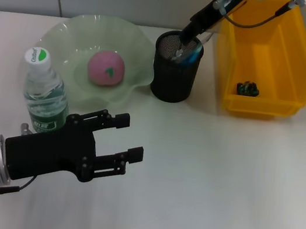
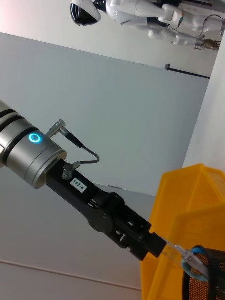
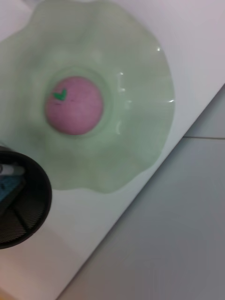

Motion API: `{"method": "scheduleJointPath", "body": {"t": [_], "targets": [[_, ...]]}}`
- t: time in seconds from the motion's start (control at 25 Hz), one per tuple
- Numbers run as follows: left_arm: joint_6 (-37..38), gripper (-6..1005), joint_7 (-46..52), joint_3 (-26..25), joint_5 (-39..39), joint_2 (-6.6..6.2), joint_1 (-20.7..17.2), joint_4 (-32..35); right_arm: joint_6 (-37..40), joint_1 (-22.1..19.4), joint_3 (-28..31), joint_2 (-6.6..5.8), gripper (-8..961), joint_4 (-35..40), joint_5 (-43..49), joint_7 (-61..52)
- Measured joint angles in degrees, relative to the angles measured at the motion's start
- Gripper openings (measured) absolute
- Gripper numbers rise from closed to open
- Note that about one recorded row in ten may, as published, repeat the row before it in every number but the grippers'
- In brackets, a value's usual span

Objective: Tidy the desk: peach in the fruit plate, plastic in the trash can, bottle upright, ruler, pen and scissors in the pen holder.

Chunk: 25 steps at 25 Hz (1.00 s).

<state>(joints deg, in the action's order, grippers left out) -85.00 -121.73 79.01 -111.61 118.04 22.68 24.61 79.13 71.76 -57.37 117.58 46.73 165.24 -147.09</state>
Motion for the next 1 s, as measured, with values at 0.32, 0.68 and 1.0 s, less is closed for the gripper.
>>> {"method": "scheduleJointPath", "body": {"t": [0.32,0.68,1.0], "targets": [[-0.2,742,0.1,0.0,0.2,-0.46,-0.2,0.0,-0.5,-11.1,-7.6,1.66,690,14.9,-9.6,1.7],[0.0,741,0.0,0.1,0.9,-0.75,-0.6,0.1,-5.7,-31.9,-17.4,1.8,697,34.8,-28.6,7.5],[0.5,762,0.0,0.0,3.1,-1.31,-0.5,0.3,-5.9,-45.6,-11.4,1.54,703,29.4,-58.0,31.6]]}}
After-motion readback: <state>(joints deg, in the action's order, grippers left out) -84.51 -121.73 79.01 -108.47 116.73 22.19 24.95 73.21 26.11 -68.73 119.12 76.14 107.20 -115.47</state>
